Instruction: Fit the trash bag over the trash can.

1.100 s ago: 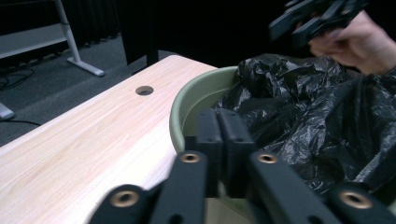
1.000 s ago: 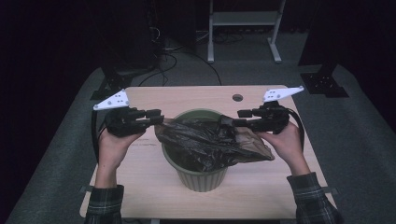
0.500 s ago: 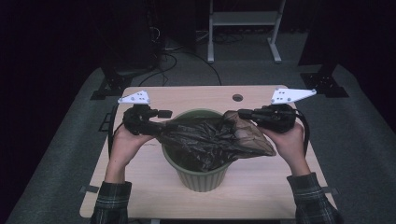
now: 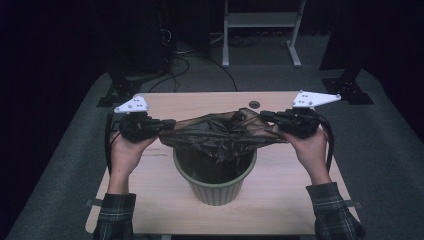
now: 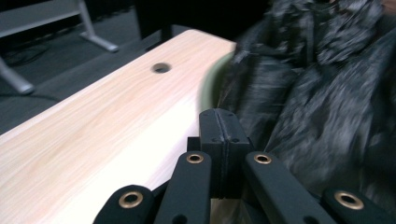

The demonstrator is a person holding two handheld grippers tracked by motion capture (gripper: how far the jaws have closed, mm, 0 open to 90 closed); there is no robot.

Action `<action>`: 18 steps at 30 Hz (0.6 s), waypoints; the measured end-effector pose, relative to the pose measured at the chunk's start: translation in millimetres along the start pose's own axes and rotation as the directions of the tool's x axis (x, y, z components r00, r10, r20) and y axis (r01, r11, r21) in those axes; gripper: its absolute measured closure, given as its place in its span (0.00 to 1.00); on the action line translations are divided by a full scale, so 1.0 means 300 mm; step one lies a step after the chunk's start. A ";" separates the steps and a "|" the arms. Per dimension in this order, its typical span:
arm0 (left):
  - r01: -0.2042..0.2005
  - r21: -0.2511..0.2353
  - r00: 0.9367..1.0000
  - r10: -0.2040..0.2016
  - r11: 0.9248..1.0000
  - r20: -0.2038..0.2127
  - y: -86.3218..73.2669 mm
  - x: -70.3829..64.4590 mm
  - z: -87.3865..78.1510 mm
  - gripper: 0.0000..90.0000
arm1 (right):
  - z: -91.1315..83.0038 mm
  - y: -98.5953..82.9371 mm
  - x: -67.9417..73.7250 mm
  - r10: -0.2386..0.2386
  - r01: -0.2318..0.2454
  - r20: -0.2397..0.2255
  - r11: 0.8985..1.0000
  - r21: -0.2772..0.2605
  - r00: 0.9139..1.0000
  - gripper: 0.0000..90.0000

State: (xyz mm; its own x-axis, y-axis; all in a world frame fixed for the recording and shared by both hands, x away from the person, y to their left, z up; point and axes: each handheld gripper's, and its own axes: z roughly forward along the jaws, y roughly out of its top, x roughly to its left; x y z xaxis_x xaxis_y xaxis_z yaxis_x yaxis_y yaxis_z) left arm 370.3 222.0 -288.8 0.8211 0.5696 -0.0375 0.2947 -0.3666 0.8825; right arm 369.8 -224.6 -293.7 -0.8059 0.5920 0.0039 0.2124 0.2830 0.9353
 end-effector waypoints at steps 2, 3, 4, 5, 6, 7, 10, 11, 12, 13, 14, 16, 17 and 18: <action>0.026 0.020 1.000 -0.025 0.999 -0.018 -0.024 0.024 0.004 1.00 | 0.031 -0.020 -0.015 0.013 -0.014 0.016 0.999 0.034 1.000 1.00; 0.034 0.026 0.999 -0.033 0.999 -0.042 -0.037 0.032 0.008 1.00 | 0.048 -0.034 -0.024 0.015 -0.017 0.027 0.998 0.057 1.000 1.00; 0.048 0.027 0.998 -0.047 0.998 -0.046 -0.056 0.044 0.016 1.00 | 0.066 -0.050 -0.032 0.025 -0.028 0.043 0.997 0.076 0.999 1.00; 0.060 0.023 0.997 -0.059 0.998 -0.052 -0.070 0.052 0.023 1.00 | 0.085 -0.072 -0.043 0.038 -0.042 0.052 0.995 0.092 0.998 1.00; 0.065 0.027 0.996 -0.064 0.998 -0.059 -0.080 0.059 0.029 1.00 | 0.099 -0.089 -0.052 0.052 -0.057 0.051 0.993 0.103 0.997 1.00; 0.079 0.039 0.995 -0.077 0.996 -0.065 -0.092 0.068 0.038 1.00 | 0.109 -0.102 -0.057 0.060 -0.066 0.054 0.991 0.117 0.997 1.00; 0.096 0.075 0.994 -0.092 0.992 -0.064 -0.124 0.086 0.064 1.00 | 0.148 -0.146 -0.071 0.079 -0.087 0.055 0.984 0.157 0.995 1.00; 0.098 0.094 0.993 -0.091 0.991 -0.072 -0.134 0.087 0.070 1.00 | 0.157 -0.157 -0.072 0.082 -0.090 0.055 0.981 0.169 0.995 1.00; 0.105 0.113 0.993 -0.098 0.988 -0.063 -0.150 0.089 0.075 1.00 | 0.162 -0.168 -0.072 0.084 -0.093 0.054 0.980 0.178 0.995 1.00; 0.109 0.126 0.993 -0.102 0.986 -0.062 -0.160 0.088 0.076 1.00 | 0.164 -0.184 -0.071 0.090 -0.099 0.055 0.977 0.189 0.994 1.00; 0.115 0.142 0.992 -0.105 0.983 -0.074 -0.174 0.086 0.077 1.00 | 0.164 -0.195 -0.069 0.089 -0.100 0.064 0.974 0.202 0.994 1.00; 0.124 0.130 0.992 -0.119 0.984 -0.049 -0.199 0.087 0.073 1.00 | 0.159 -0.228 -0.067 0.090 -0.102 0.066 0.970 0.220 0.994 1.00; 0.129 0.124 0.991 -0.123 0.984 -0.050 -0.205 0.088 0.070 1.00 | 0.149 -0.243 -0.071 0.111 -0.119 0.049 0.971 0.209 0.993 1.00; 0.129 0.124 0.991 -0.123 0.984 -0.052 -0.206 0.087 0.067 1.00 | 0.132 -0.248 -0.075 0.128 -0.135 0.048 0.973 0.189 0.991 0.88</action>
State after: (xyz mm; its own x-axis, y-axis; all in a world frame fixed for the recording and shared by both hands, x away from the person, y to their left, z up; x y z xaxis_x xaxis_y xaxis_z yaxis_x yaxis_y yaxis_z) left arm 383.4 244.8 -353.8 0.7519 0.6481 -0.1211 0.4560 -0.3786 0.8054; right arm 394.1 -229.2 -377.4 -0.7444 0.6591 0.1067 0.4200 0.3381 0.8422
